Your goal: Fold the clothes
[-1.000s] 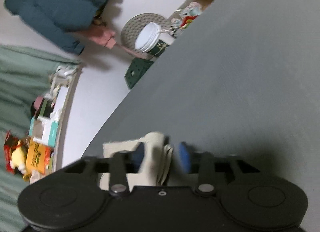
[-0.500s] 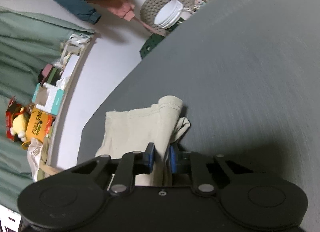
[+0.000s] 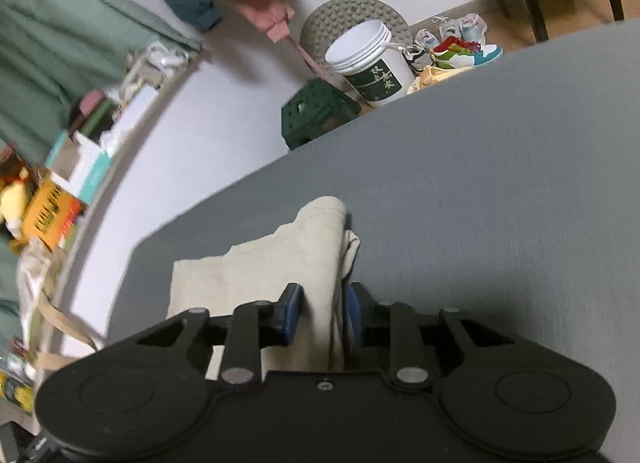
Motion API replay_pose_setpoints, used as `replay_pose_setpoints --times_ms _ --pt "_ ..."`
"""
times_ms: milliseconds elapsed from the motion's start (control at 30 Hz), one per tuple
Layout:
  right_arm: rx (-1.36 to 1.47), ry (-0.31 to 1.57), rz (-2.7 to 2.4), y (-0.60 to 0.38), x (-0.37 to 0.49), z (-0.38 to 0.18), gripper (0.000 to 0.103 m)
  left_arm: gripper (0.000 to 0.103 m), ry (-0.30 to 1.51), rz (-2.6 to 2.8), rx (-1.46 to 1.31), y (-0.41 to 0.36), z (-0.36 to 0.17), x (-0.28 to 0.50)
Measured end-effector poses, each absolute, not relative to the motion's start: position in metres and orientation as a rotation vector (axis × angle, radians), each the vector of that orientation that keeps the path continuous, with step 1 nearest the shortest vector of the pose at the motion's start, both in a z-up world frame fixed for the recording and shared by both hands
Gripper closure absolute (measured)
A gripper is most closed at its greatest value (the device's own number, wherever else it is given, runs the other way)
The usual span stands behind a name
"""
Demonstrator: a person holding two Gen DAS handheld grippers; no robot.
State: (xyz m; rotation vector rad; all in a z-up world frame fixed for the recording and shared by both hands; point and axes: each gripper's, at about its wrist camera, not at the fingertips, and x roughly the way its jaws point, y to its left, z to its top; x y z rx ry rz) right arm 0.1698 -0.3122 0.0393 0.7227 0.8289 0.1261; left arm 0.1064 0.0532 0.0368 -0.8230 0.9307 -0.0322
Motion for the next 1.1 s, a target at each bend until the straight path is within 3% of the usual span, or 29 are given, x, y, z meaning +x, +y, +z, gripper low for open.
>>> replay_pose_setpoints --times_ms 167,333,567,767,967,1100 --pt "0.289 0.634 0.251 -0.256 0.142 0.089 0.06 0.012 0.91 0.067 -0.759 0.059 0.045 0.104" --pt "0.016 0.558 0.512 -0.175 0.125 0.09 0.053 0.012 0.914 0.19 -0.706 0.073 0.052 0.101" --pt "-0.006 0.684 0.523 -0.138 0.159 0.053 0.052 0.012 0.922 0.217 -0.819 0.094 0.044 0.101" --pt "-0.023 0.591 0.513 -0.139 0.149 0.069 0.05 0.012 0.911 0.191 -0.886 0.094 0.041 0.103" --pt "-0.243 0.688 0.468 -0.115 0.184 0.052 0.048 0.012 0.905 0.176 -0.921 0.094 0.04 0.103" --pt "-0.306 0.625 0.457 -0.107 0.185 0.06 0.046 0.012 0.914 0.167 -0.938 0.09 0.038 0.104"
